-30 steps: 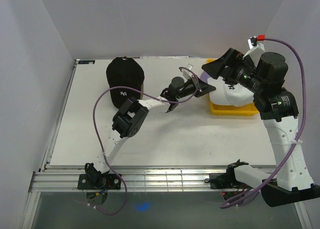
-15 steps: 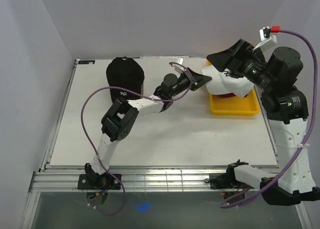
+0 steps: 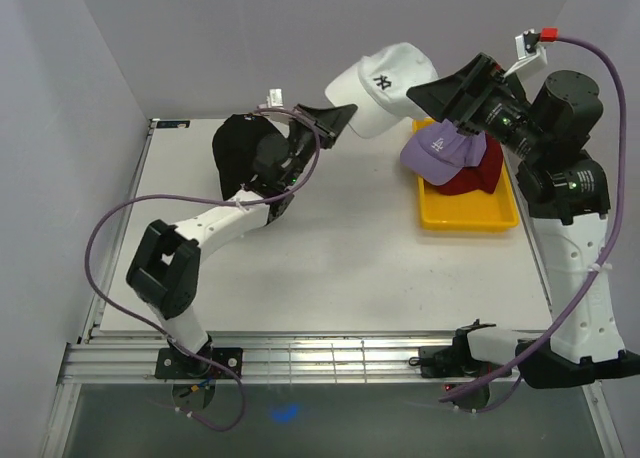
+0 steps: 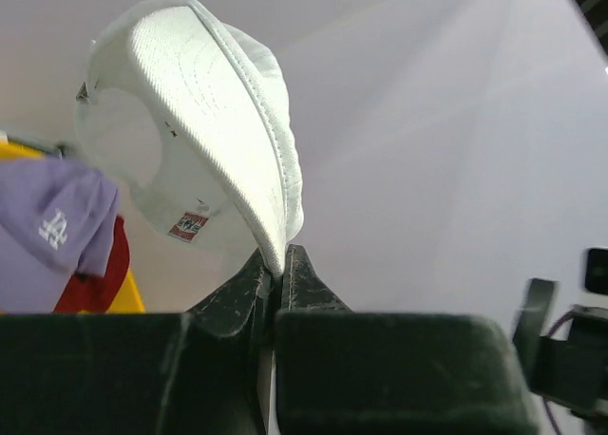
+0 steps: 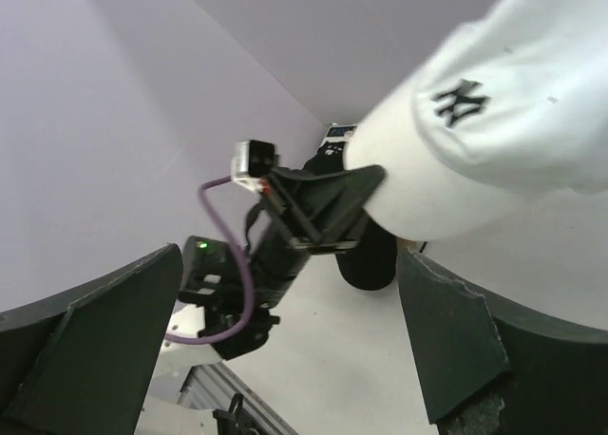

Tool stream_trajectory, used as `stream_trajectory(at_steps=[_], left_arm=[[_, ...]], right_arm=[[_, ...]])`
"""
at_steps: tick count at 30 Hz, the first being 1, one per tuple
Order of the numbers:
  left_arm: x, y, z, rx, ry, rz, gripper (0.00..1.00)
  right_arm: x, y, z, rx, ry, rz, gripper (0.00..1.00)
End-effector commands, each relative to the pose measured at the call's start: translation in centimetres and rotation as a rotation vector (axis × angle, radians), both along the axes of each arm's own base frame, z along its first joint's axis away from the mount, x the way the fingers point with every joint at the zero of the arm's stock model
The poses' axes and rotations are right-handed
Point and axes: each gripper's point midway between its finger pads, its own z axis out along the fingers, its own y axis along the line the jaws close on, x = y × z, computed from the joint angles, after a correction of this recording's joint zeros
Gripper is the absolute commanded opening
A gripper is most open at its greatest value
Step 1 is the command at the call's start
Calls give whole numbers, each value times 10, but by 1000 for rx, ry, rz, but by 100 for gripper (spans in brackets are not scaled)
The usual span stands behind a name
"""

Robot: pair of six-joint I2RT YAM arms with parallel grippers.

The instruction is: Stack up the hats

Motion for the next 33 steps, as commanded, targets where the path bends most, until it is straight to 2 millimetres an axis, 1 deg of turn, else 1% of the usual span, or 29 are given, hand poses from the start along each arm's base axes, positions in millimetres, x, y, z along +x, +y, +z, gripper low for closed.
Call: stream_trajectory(at_steps=[1, 2, 3, 4, 5, 6, 7, 8, 9, 10, 11, 12, 13, 14, 15, 16, 17, 18, 19, 20, 23, 24, 26, 27, 30, 31, 33], left_arm=[[-17, 63, 61, -58, -133, 193, 0], [-25, 86, 78, -86, -163, 237, 0], [-26, 102, 82, -106, -172, 281, 0], [-25, 114, 68, -94, -154, 306, 0], [-27, 142, 81, -133, -171, 349, 0], [-28, 155, 83, -151, -180, 363, 0], [-27, 166, 75, -151, -168, 377, 0], [-24, 185, 76, -163, -169, 413, 0], [-32, 200, 88, -189, -189, 446, 0], [-35, 207, 89, -193, -191, 472, 0], [-36, 216, 84, -181, -187, 506, 0], [-45, 225, 93, -197, -207, 531, 0], [-47, 233, 94, -205, -205, 568, 0], [-48, 238, 89, -200, -193, 592, 0], [-56, 246, 93, -219, -198, 613, 0], [-57, 258, 90, -246, -177, 664, 0], [-58, 263, 77, -247, -151, 686, 0], [-61, 269, 75, -268, -141, 698, 0], [-68, 279, 77, -293, -142, 730, 0], [-69, 280, 68, -287, -129, 737, 0], [-74, 285, 64, -314, -127, 743, 0], [-74, 285, 54, -306, -112, 742, 0], [-78, 290, 50, -345, -105, 746, 0], [-78, 291, 37, -339, -88, 751, 0], [-83, 295, 33, -364, -95, 756, 0], [-83, 296, 27, -358, -88, 759, 0], [-81, 294, 23, -370, -76, 749, 0]], right_arm=[[20, 20, -13, 52, 44, 101, 99], [31, 25, -25, 54, 76, 118, 99], [34, 30, -31, 55, 91, 141, 99], [40, 33, -38, 54, 104, 143, 100], [47, 36, -46, 52, 123, 149, 100], [50, 38, -50, 51, 131, 150, 100], [54, 39, -55, 48, 139, 150, 100], [60, 40, -59, 45, 145, 148, 100], [63, 41, -61, 43, 148, 146, 100], [66, 41, -64, 40, 156, 145, 100], [72, 45, -70, 38, 168, 149, 100], [75, 46, -74, 35, 176, 150, 100], [77, 48, -77, 33, 184, 154, 100], [81, 53, -84, 30, 201, 163, 100], [83, 57, -87, 29, 205, 166, 100], [85, 60, -90, 26, 212, 168, 100], [86, 69, -94, 20, 219, 179, 100], [87, 73, -96, 14, 222, 187, 100], [90, 78, -102, 7, 235, 192, 100], [87, 86, -103, -1, 236, 209, 100], [90, 96, -113, -20, 252, 214, 100], [90, 99, -115, -20, 254, 219, 100], [90, 106, -120, -24, 264, 232, 100], [90, 107, -121, -27, 266, 234, 100], [89, 114, -127, -39, 274, 246, 100], [89, 115, -129, -43, 277, 248, 100], [89, 116, -132, -54, 281, 250, 100]])
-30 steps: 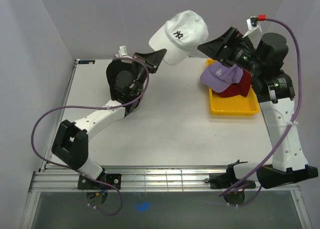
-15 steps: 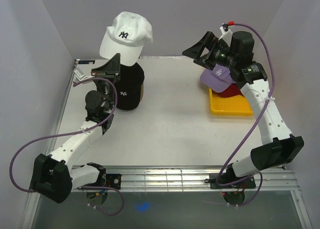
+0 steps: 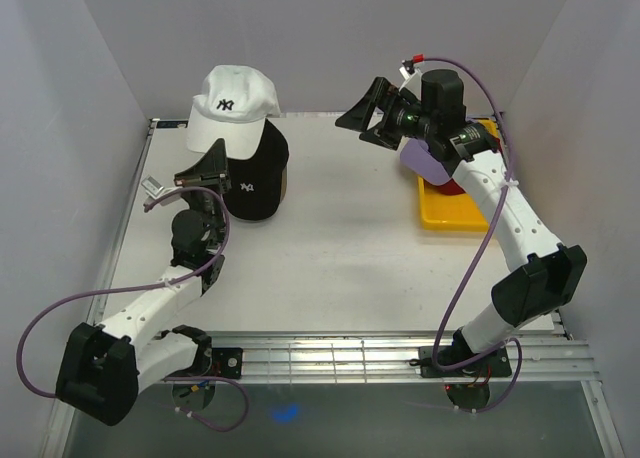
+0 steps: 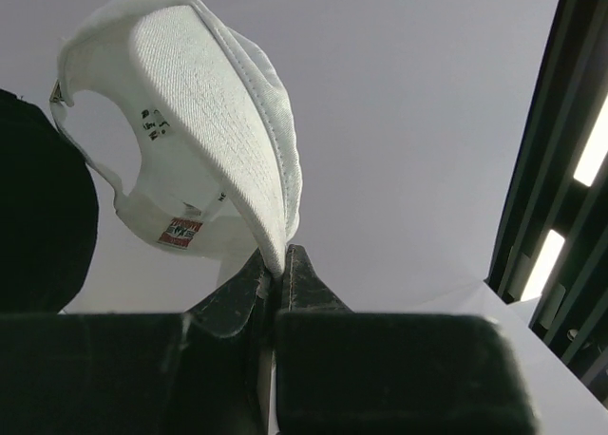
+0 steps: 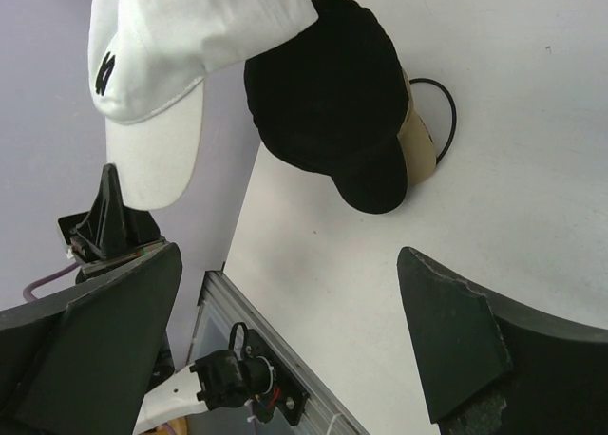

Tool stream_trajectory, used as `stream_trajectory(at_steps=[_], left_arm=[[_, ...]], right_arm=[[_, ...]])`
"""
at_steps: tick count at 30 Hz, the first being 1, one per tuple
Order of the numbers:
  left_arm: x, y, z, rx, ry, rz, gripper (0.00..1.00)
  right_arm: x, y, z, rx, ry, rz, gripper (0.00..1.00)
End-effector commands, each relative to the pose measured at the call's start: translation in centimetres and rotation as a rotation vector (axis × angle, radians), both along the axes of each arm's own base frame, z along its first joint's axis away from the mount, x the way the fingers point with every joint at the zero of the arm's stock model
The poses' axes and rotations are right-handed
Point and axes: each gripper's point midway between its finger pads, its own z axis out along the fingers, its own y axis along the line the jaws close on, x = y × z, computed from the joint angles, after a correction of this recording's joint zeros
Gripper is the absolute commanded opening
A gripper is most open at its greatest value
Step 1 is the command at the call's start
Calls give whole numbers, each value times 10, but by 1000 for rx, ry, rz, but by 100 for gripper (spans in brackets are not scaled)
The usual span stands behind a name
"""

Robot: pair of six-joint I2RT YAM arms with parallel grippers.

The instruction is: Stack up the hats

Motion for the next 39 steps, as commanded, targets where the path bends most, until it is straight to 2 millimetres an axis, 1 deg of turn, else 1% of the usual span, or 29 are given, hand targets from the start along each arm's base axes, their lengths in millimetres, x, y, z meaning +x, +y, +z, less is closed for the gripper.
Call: stream_trajectory(at_steps=[1, 8, 10, 11, 14, 18, 25, 31, 33, 37, 38, 39], left_arm=[[-14, 7, 22, -78, -95, -8, 0], [-16, 7, 22, -98, -114, -18, 0], [-14, 5, 22, -94, -121, -19, 0], [-13, 5, 28, -92, -129, -19, 0], [-10, 3, 28, -80, -127, -20, 0], [-4, 2, 21, -83, -117, -23, 0], [4, 2, 17, -80, -120, -41, 0], [-2, 3, 9, -93, -120, -55, 0], [-4, 2, 9, -89, -121, -64, 0], [-8, 4, 1, -99, -112, -68, 0], [-9, 4, -6, -97, -103, -68, 0], [-10, 5, -8, -102, -103, -67, 0]], right_arm=[[2, 3, 19, 3, -84, 7, 100], [1, 7, 6, -10, -66, 20, 100], [1, 8, 4, -11, -62, 23, 100], [1, 8, 4, -11, -62, 23, 100], [-1, 8, 5, -12, -65, 27, 100], [-2, 8, 7, -10, -73, 31, 100], [-4, 7, 9, -21, -85, 35, 100], [-5, 6, 3, -23, -76, 35, 100], [-5, 6, 2, -23, -76, 35, 100], [-6, 6, 0, -21, -76, 36, 100], [-7, 6, -3, -21, -71, 37, 100], [-7, 6, -2, -20, -74, 37, 100]])
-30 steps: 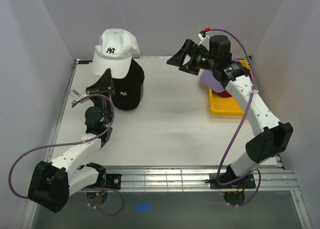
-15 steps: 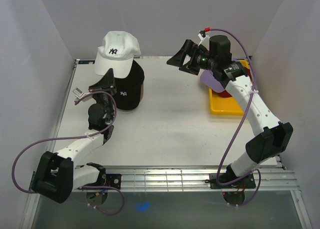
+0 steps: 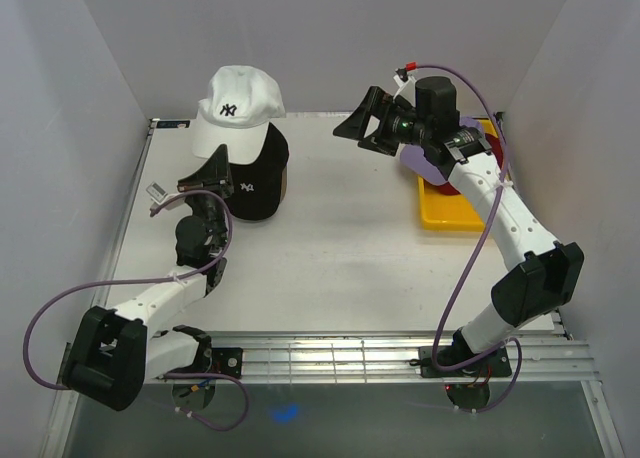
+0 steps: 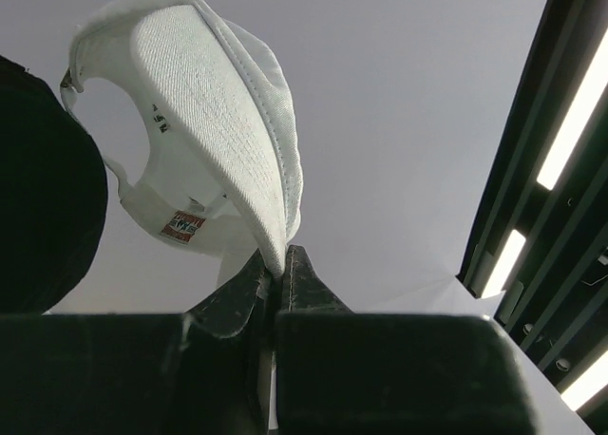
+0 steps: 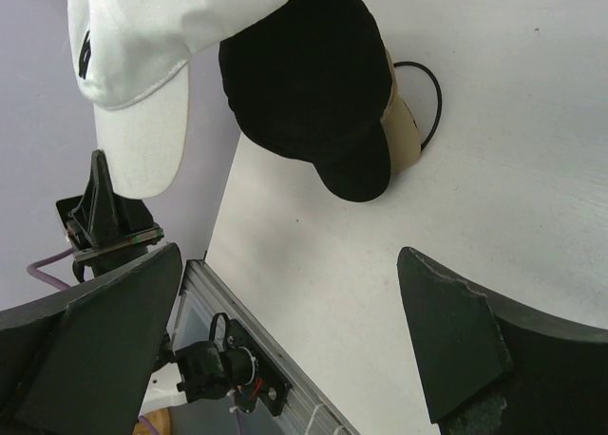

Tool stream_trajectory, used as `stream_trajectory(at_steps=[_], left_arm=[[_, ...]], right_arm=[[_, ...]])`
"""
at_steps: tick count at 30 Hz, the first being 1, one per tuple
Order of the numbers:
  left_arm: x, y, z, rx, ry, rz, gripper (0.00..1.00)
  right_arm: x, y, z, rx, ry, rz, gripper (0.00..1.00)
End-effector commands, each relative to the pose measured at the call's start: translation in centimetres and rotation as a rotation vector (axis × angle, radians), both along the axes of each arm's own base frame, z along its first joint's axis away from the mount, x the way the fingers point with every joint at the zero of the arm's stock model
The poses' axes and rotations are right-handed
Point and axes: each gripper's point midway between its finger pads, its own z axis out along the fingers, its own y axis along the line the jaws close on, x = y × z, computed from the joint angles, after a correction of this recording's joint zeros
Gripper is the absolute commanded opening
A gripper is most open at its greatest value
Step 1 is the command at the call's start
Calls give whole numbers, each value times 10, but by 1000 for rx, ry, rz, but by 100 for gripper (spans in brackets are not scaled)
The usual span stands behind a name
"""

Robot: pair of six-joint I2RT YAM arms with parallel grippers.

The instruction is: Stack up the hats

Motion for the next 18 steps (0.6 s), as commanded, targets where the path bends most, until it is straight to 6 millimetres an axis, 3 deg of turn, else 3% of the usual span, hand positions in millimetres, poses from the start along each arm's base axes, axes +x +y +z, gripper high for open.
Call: stream_trajectory(at_steps=[1, 8, 18], left_arm=[[-17, 6, 15, -39, -79, -15, 0], [-23, 7, 5, -35, -71, -23, 0], [-33, 10, -28, -50, -28, -36, 0]], right_arm=[[-5, 2, 17, 23, -70, 17, 100], [-5, 0, 11, 16, -64, 12, 100], [-7, -1, 4, 11, -59, 12, 100]])
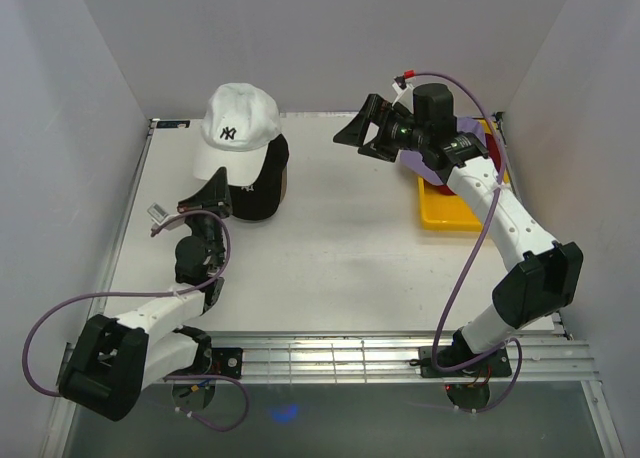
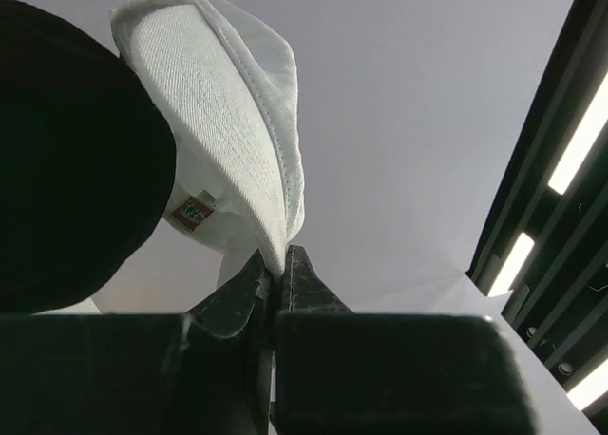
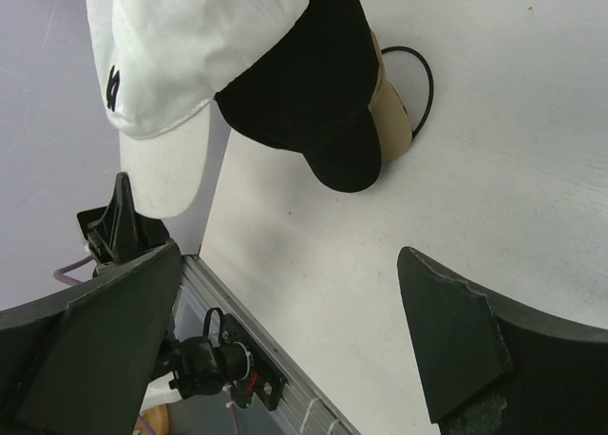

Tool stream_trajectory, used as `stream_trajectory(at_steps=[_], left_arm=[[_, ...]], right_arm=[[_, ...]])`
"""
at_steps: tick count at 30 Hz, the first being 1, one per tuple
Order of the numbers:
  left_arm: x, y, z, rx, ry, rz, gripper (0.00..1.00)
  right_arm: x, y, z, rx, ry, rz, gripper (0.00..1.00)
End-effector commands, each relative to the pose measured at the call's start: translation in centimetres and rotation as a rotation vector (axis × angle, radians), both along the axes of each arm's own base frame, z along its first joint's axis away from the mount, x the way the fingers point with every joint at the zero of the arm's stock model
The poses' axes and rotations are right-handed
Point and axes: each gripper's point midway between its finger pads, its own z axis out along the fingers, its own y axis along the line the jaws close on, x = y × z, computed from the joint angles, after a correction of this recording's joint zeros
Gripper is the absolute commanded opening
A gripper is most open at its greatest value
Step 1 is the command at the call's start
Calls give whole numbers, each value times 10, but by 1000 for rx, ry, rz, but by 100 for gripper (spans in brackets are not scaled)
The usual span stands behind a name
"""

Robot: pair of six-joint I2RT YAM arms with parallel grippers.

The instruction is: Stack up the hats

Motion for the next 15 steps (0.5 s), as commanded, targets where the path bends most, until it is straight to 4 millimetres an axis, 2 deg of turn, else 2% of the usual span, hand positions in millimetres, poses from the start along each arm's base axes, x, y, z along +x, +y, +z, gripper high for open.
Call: stream_trajectory(at_steps=[1, 15], left_arm=[[-12, 3, 6, -30, -49, -19, 0], [-12, 0, -46, -41, 43, -54, 0]], right_arm=[[-6, 0, 20, 22, -82, 15, 100], [-5, 0, 11, 20, -72, 11, 100]])
